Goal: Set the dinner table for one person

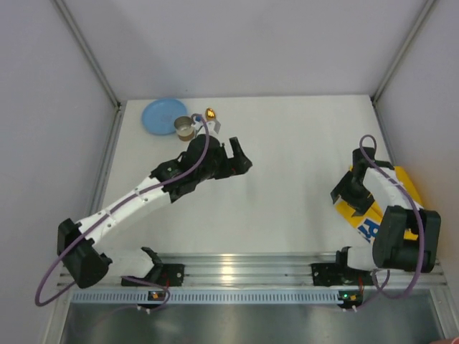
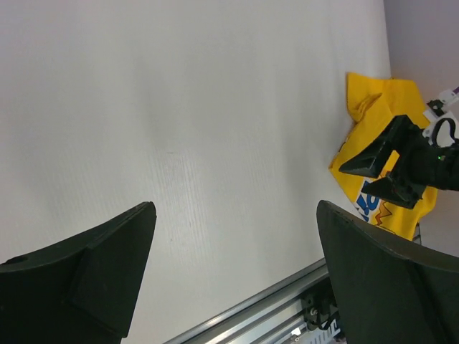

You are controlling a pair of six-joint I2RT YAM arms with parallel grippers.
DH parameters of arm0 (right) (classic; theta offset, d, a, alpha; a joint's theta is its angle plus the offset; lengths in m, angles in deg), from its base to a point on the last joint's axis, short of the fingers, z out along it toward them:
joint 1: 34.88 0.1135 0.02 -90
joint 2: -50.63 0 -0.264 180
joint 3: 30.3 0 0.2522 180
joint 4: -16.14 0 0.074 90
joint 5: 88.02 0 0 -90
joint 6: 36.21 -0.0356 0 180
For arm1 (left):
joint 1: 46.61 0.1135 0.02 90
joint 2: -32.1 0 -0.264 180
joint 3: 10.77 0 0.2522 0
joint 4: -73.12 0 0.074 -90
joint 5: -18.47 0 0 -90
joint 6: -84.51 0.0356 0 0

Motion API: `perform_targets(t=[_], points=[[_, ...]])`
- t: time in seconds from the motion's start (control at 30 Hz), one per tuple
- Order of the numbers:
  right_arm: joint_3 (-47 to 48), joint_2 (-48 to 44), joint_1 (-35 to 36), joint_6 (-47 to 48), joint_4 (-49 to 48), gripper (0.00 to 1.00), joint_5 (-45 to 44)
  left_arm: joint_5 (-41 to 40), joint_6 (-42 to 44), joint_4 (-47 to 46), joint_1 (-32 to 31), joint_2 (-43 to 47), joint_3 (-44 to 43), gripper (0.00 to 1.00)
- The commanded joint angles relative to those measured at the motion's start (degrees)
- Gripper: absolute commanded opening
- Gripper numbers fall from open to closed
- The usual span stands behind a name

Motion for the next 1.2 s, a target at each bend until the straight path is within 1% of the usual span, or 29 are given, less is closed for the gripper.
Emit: perform_targets(t=[0.0,0.1,0.17,0.2,0.27,0.3,0.37,0.4,0.47,0.57,0.6,0.63,0.67,0.7,0.73,0.77,0.8,0.83,0.87,0.9,0.93,0.97,1.0,1.03,1.1,1.13,1.17], points=[[-2.0,5.1,-4.6,-0.7,-13.6,0.69,4.4,-4.9,0.6,5.8,-0.2,5.4,3.7,0.99],[-2.4,8.9,-5.3,-0.5,-18.1,0.59,3.6,-6.9,0.4,9.1,-0.2,11.1,5.3,0.99],[-2.7,10.3,-5.4,-0.3,-19.9,0.55,3.5,-7.9,0.4,11.2,0.0,12.9,5.9,0.99],[-3.0,11.7,-5.5,-0.3,-21.3,0.5,3.5,-8.3,0.2,12.2,0.0,14.3,6.2,0.99],[-3.6,13.7,-5.5,-0.3,-22.5,0.45,4.4,-8.7,0.0,14.0,0.0,15.5,6.6,0.99],[-3.7,14.4,-5.4,-0.4,-23.3,0.36,4.7,-8.8,-0.1,14.5,0.0,16.5,7.2,0.99],[-4.7,15.9,-5.3,-0.2,-24.1,0.22,6.1,-9.2,-0.6,15.3,0.0,17.4,7.7,0.99],[-5.2,16.1,-4.6,-0.3,-24.7,0.09,6.5,-9.3,-0.5,15.7,0.0,18.1,8.2,0.99],[-6.1,16.2,-3.1,-0.4,-25.3,0.0,8.1,-9.8,-0.7,16.2,0.0,18.5,8.2,0.99],[-5.1,14.8,4.8,-1.6,-24.5,0.0,9.0,-10.7,-0.4,16.5,0.0,18.6,7.8,0.99],[-4.1,14.5,12.1,-3.1,-23.3,0.0,9.1,-11.1,-0.3,16.9,0.0,18.3,7.1,0.99],[-3.0,14.3,16.0,-4.1,-22.4,0.0,11.3,-12.2,-0.1,17.6,0.1,18.2,6.6,0.99],[0.2,14.3,19.8,-5.4,-21.7,0.0,12.1,-12.9,-0.1,18.3,0.1,18.0,6.1,0.99],[2.0,14.4,28.0,-8.0,-20.2,0.0,12.9,-13.6,0.0,18.9,0.1,17.6,4.9,0.99],[4.2,14.8,32.2,-9.2,-19.7,0.0,14.7,-15.3,0.1,19.4,0.1,17.5,4.4,0.99],[9.6,16.2,36.3,-10.4,-18.7,0.0,15.2,-16.0,0.3,20.4,0.1,17.7,4.0,0.99],[12.7,17.1,44.2,-12.2,-16.6,0.0,15.4,-16.8,0.4,20.6,0.1,18.0,3.2,0.99],[15.8,18.2,47.9,-12.5,-15.8,0.0,16.0,-17.6,0.6,21.0,0.1,18.2,2.8,0.99],[22.2,19.5,51.1,-12.7,-14.9,0.0,16.4,-18.5,0.7,21.5,0.2,18.3,2.6,0.99],[25.3,22.2,56.2,-12.6,-12.3,0.03,16.4,-19.0,0.8,21.9,0.3,18.8,1.9,0.99],[27.9,23.4,58.1,-12.4,-11.5,0.13,17.1,-19.4,0.7,22.3,0.4,19.1,1.7,0.99],[31.8,24.9,59.6,-12.2,-11.0,0.36,17.3,-20.0,0.6,22.7,0.4,19.2,1.5,0.99],[33.2,25.2,61.3,-11.6,-9.4,0.84,17.3,-20.2,0.6,23.6,0.4,19.8,1.2,0.99],[34.2,25.1,61.7,-11.1,-8.9,0.99,16.5,-20.3,0.3,23.9,0.4,20.0,1.3,0.99],[35.3,23.2,61.4,-10.0,-6.6,1.0,14.9,-20.8,-0.1,24.8,0.4,21.1,2.2,0.99],[35.4,22.2,61.3,-9.6,-5.6,1.0,12.7,-20.9,-0.5,24.9,0.4,21.5,2.6,0.99],[35.0,19.7,61.1,-9.0,-3.6,1.0,11.4,-20.9,-0.8,24.9,0.4,21.9,3.9,0.99]])
